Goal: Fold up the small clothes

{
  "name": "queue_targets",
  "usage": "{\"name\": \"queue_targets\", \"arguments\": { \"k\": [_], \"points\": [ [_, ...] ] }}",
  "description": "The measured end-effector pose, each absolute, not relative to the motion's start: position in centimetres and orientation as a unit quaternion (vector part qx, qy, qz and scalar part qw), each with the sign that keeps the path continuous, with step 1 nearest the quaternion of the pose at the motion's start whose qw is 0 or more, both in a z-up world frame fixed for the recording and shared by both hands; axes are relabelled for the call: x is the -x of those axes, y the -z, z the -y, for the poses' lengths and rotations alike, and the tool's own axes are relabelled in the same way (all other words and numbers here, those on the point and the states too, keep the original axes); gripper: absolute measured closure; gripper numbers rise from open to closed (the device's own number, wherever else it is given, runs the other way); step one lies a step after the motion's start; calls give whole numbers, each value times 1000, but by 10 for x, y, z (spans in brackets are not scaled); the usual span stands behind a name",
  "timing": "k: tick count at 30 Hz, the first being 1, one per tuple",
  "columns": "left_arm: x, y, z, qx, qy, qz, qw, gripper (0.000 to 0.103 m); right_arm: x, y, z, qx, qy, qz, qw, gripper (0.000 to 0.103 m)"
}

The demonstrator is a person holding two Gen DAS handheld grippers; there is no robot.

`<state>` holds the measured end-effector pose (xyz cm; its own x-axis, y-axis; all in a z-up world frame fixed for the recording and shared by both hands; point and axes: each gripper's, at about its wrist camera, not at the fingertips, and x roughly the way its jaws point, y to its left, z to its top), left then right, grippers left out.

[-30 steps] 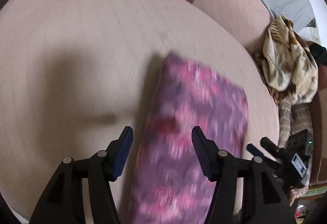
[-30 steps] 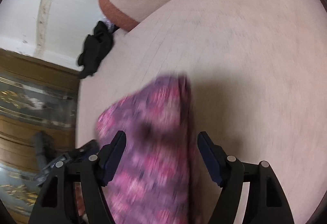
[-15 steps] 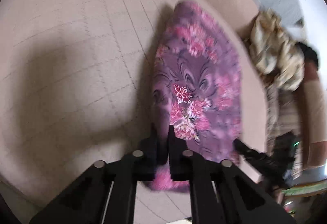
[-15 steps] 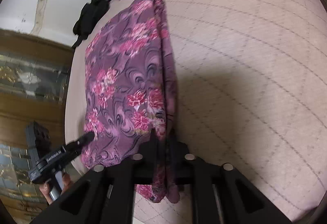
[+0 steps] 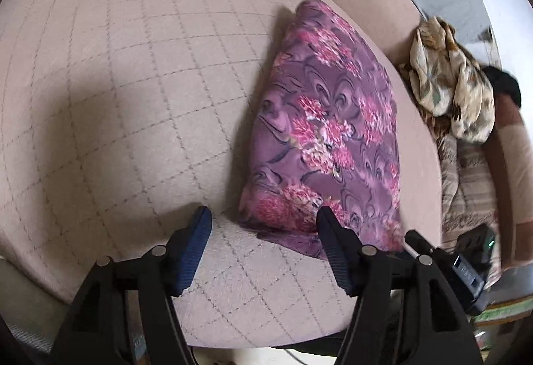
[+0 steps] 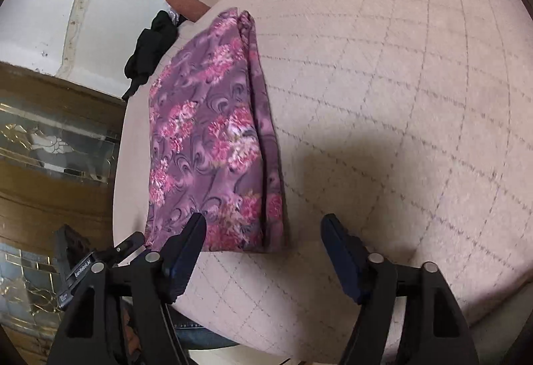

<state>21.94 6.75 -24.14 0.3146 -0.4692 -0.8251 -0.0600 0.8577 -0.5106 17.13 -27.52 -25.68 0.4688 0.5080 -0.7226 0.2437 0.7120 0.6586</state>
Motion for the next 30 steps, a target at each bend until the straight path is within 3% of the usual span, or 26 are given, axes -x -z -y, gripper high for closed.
{"name": "queue_targets", "arguments": {
  "k": [2, 3, 5, 7, 16, 18, 19, 20, 21, 22, 23, 25, 27, 29, 30],
  "points": [
    [-219, 243, -61, 218, 127, -566, 785, 45, -173, 260, 270, -367, -103, -514, 768, 56],
    [-222, 243, -56, 215, 125, -563, 788, 50, -176, 264, 266, -365, -108, -520, 765, 61],
    [-223, 245, -57, 216, 127, -567, 785, 87, -183, 266, 258, -344, -104, -529, 769, 77],
    [-223, 242, -65, 241, 129, -568, 776, 93, -182, 262, 258, -330, -92, -533, 774, 88],
    [-216, 231, -60, 182, 110, -555, 804, 94, -181, 257, 254, -289, -75, -539, 788, 90],
    [-213, 230, -50, 148, 92, -555, 813, 86, -181, 257, 252, -285, -75, -541, 788, 88],
    [-208, 229, -46, 125, 73, -553, 821, 76, -179, 257, 252, -289, -75, -541, 787, 85],
    [-205, 227, -43, 113, 60, -552, 824, 58, -177, 255, 252, -294, -74, -539, 786, 79],
    [-199, 224, -40, 97, 45, -550, 828, 50, -173, 254, 252, -298, -72, -537, 786, 73],
    [-192, 223, -38, 81, 35, -549, 831, 41, -167, 252, 252, -305, -71, -533, 786, 59],
    [-187, 222, -34, 66, 30, -548, 833, 41, -163, 252, 254, -312, -72, -531, 785, 41],
    [-176, 216, -34, 49, 36, -543, 838, 41, -145, 248, 256, -332, -70, -522, 783, 24],
    [-159, 204, -29, 40, 44, -527, 848, 39, -131, 244, 254, -338, -62, -517, 784, 22],
    [-142, 193, -27, 27, 46, -507, 860, 23, -114, 237, 251, -345, -57, -511, 785, 22],
    [-131, 186, -25, 17, 43, -495, 867, 21, -106, 233, 252, -348, -54, -507, 786, 22]
  ]
}}
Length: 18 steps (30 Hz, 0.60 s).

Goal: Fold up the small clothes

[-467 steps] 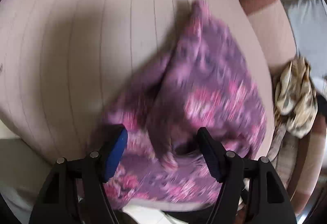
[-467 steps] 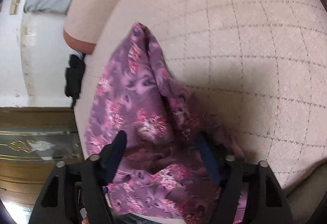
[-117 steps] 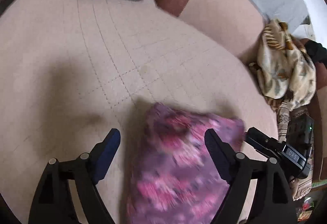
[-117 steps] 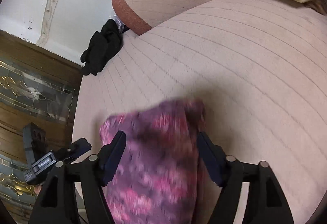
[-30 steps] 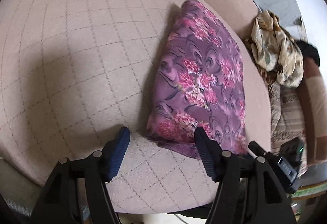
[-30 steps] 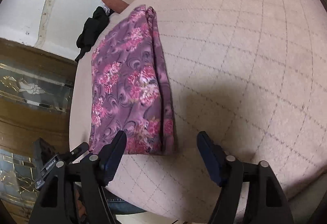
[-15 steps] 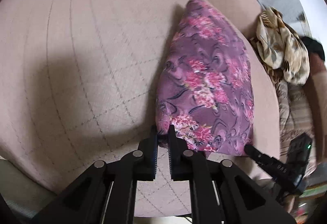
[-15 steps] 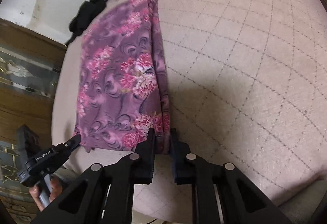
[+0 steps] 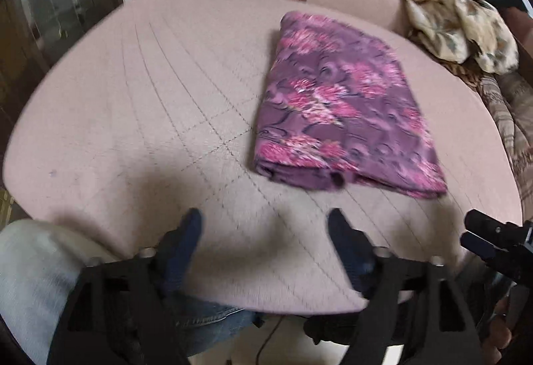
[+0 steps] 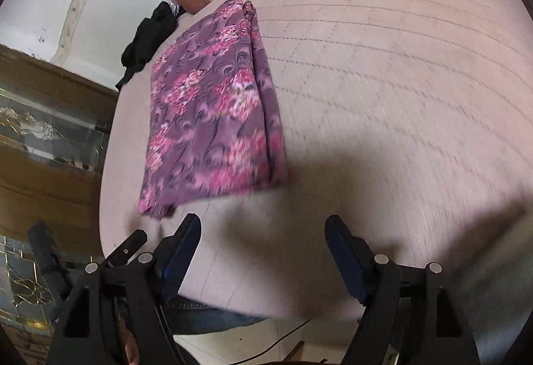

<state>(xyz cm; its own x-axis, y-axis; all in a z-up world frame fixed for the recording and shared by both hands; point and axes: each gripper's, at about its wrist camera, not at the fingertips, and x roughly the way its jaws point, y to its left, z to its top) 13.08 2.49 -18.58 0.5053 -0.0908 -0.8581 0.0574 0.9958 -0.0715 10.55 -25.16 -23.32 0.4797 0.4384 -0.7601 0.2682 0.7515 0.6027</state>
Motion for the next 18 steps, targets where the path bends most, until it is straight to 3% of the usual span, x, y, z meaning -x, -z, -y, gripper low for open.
{"name": "queue_targets", "arguments": {
  "k": [10, 18],
  "points": [
    [-50, 101, -22, -76, -9, -385, 920, 20, -23, 133, 233, -276, -20, -431, 859, 18],
    [-32, 27, -33, -21, 11, -377, 926, 18, 13, 17, 211, -165, -7, -331, 929, 9]
  ]
}}
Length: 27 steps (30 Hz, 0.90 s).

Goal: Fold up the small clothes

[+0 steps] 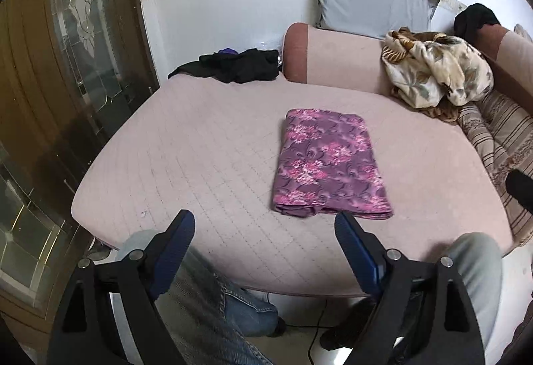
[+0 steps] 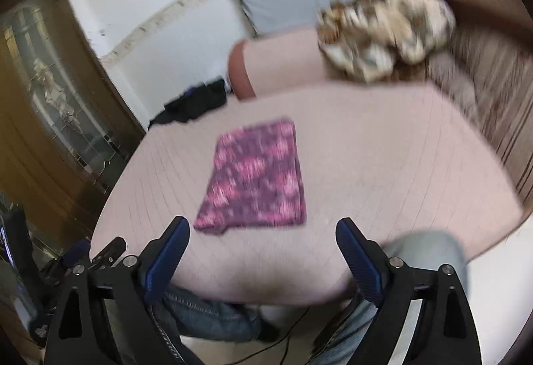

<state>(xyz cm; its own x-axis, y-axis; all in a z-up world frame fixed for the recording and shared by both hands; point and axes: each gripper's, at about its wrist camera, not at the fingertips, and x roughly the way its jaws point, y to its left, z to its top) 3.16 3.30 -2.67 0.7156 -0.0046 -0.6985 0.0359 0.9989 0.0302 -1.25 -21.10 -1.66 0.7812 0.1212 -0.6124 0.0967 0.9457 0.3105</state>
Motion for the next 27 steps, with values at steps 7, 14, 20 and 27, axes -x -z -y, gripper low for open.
{"name": "queue_targets", "arguments": {
  "k": [7, 14, 20, 27],
  "points": [
    [-20, 12, -27, -46, -10, -362, 931, 9, 34, -26, 191, -120, -9, -300, 946, 7],
    [-10, 6, -25, -48, -15, -362, 931, 9, 38, -27, 187, -104, 1, -305, 947, 5],
    [-4, 2, -21, -52, -20, -360, 931, 9, 27, -12, 186, -100, 2, -335, 937, 5],
    [1, -3, -23, -53, -25, -356, 933, 9, 19, -1, 184, -95, -5, -350, 932, 5]
  ]
}}
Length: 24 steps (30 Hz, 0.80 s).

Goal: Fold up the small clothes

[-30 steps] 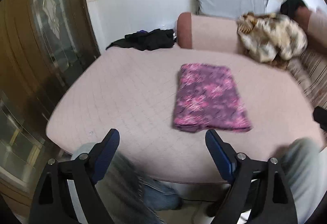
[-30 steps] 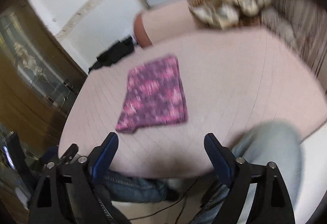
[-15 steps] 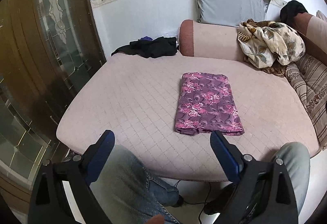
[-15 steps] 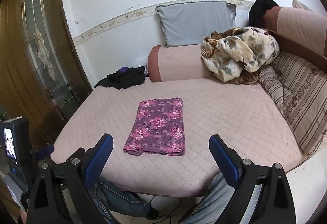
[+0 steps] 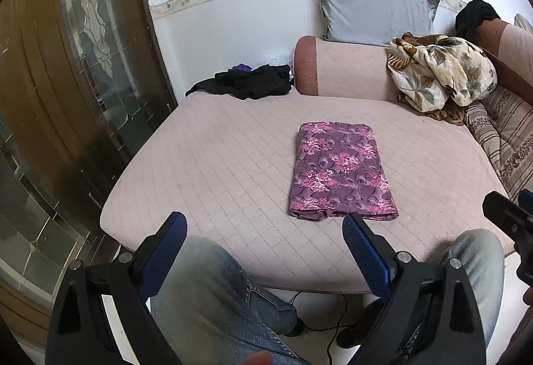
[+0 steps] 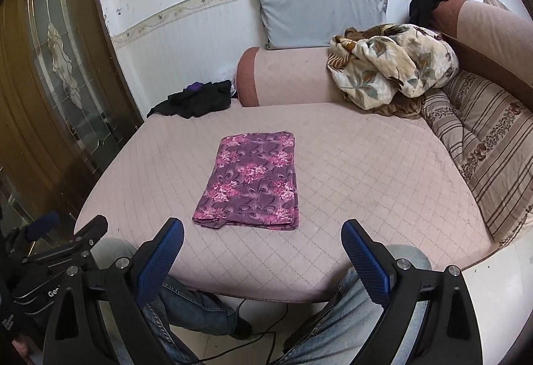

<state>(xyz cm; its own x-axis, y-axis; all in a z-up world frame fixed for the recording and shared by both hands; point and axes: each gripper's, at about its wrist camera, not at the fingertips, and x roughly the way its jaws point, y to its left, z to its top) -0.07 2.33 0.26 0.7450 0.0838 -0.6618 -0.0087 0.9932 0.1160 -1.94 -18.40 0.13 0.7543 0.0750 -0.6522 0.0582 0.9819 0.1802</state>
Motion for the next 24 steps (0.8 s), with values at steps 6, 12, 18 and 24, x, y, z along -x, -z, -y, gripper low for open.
{"name": "queue_targets", "arguments": {
  "k": [6, 12, 18, 24],
  "points": [
    [1, -2, -25, -52, -28, -360, 931, 9, 20, -1, 179, -89, -5, -350, 932, 5],
    [-3, 0, -30, -46, -28, -364, 930, 9, 13, 0, 177, -82, -8, -356, 931, 5],
    [-6, 1, -28, -48, -24, -365, 930, 9, 9, -1, 177, -78, -5, -355, 932, 5],
    [-10, 4, -26, -46, -19, -368, 928, 9, 4, 1, 176, -76, -3, -359, 930, 5]
  ]
}}
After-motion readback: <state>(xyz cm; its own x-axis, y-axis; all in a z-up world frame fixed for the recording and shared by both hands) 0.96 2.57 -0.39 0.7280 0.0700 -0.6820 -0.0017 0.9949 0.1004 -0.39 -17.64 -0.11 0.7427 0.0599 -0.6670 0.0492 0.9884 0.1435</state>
